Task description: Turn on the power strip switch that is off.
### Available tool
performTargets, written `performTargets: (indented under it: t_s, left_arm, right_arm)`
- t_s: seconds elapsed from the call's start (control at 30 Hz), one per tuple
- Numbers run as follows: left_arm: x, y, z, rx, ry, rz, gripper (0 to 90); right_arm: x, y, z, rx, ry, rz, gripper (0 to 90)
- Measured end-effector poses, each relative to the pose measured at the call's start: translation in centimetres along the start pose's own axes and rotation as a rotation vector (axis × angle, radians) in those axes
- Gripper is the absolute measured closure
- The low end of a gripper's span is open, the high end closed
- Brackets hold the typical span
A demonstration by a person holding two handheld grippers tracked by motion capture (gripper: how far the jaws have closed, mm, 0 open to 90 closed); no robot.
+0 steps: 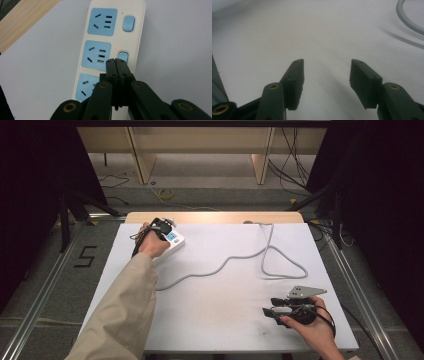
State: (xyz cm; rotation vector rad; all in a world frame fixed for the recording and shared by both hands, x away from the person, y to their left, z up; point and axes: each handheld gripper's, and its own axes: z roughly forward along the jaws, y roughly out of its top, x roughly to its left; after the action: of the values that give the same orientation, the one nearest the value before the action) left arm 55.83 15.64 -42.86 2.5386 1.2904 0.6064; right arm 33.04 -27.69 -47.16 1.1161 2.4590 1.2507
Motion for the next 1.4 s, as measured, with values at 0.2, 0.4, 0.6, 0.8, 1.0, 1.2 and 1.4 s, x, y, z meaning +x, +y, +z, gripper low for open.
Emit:
performTargets:
  t_s: [0.2,0.4,0.6,0.8,1.0,1.2,1.4]
  left_arm:
    - [0.0,0.1,0.1,0.004,0.002,0.010,89.8]
    - [0.1,0.3,0.1,-0.005,0.006,0.006,89.7]
    - [0.2,0.6,0.1,-0.008,0.011,0.010,89.8]
    - [0.1,1.2,0.0,-0.023,0.012,0.009,89.7]
    - [0.1,1.3,0.3,-0.020,0.012,0.007,89.7]
    - [0.1,1.5,0.4,-0.013,0.013,0.022,89.7]
    - [0.1,1.8,0.8,-0.016,0.003,0.021,89.8]
  right_arm:
    - [0.0,0.0,0.0,0.000,0.000,-0.004,45.6]
    - [0.0,0.1,-0.1,-0.008,-0.003,-0.008,42.8]
    - [0.0,0.1,-0.1,-0.016,-0.007,-0.001,41.3]
    - [0.0,0.2,-0.2,-0.025,-0.010,-0.002,40.7]
    - [0.0,0.1,-0.2,-0.025,-0.010,-0.003,40.6]
    - [0.0,0.1,-0.2,-0.022,-0.008,0.001,40.7]
    - [-0.1,0.1,-0.1,-0.022,-0.009,-0.004,40.8]
